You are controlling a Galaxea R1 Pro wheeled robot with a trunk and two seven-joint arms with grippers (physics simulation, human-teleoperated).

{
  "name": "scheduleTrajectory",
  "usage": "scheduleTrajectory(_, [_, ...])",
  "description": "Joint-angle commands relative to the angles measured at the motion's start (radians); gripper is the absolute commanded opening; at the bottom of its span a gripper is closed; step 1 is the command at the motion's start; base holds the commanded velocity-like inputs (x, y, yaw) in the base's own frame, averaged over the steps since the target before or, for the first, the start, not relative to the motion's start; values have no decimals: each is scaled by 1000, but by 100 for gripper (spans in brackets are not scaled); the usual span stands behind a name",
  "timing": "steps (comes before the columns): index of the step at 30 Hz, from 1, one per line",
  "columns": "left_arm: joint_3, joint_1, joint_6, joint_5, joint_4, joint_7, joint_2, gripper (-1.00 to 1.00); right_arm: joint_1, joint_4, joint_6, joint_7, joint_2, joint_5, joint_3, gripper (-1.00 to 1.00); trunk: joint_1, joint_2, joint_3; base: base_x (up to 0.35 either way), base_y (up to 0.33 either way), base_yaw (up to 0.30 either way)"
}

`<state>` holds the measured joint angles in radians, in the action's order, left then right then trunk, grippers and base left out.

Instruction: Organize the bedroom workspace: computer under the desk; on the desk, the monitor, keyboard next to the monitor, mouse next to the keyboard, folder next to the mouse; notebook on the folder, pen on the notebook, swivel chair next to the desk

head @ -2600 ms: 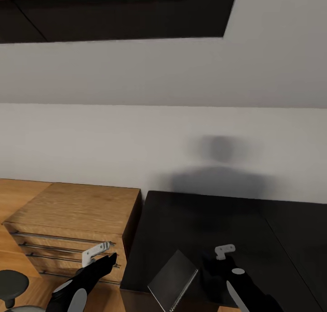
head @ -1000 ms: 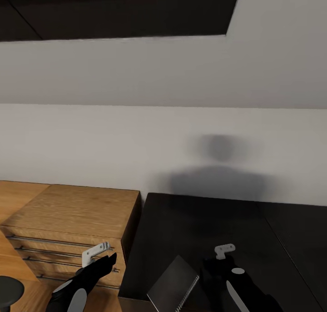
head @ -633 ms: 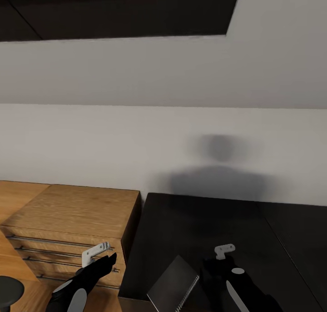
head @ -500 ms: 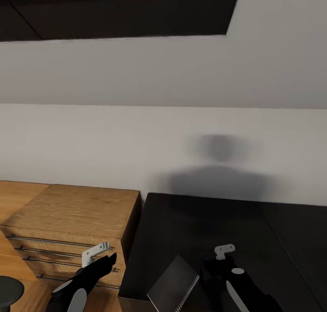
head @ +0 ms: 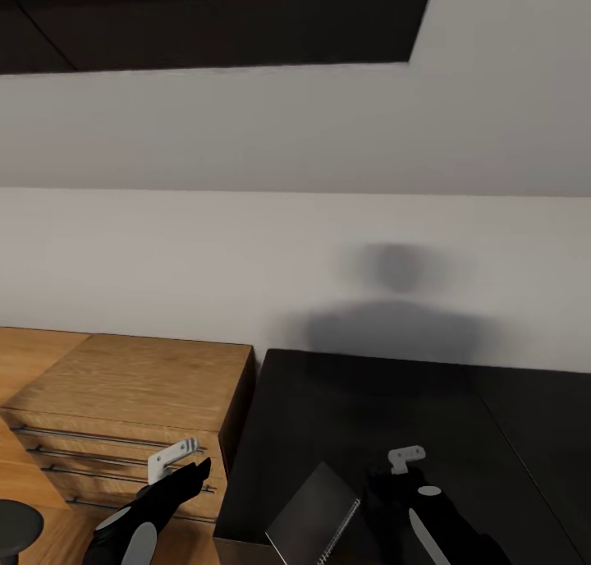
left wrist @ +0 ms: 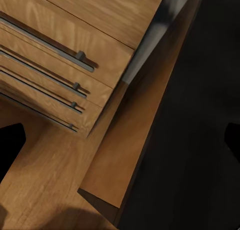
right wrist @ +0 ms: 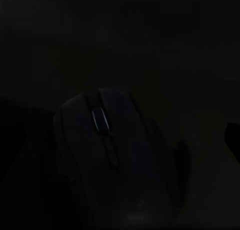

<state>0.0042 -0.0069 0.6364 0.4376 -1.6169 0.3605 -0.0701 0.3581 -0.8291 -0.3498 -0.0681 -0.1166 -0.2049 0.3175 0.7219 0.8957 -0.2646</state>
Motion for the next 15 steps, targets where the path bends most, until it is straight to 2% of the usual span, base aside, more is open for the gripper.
scheduleTrajectory(1, [0, -1, 3, 11, -1, 8, -1, 100, 1, -2, -5, -7, -1, -10, 5, 100, 4, 8, -5, 0, 0, 0])
scheduleTrajectory(13, [1, -1, 5, 67, -1, 9, 2, 100, 1, -1, -8, -7, -1, -9, 5, 100, 50, 92, -42, 0, 0, 0])
scheduleTrajectory(15, [1, -1, 5, 72, -1, 9, 2, 100, 1, -1, -8, -7, -1, -9, 5, 100, 50, 92, -42, 0, 0, 0])
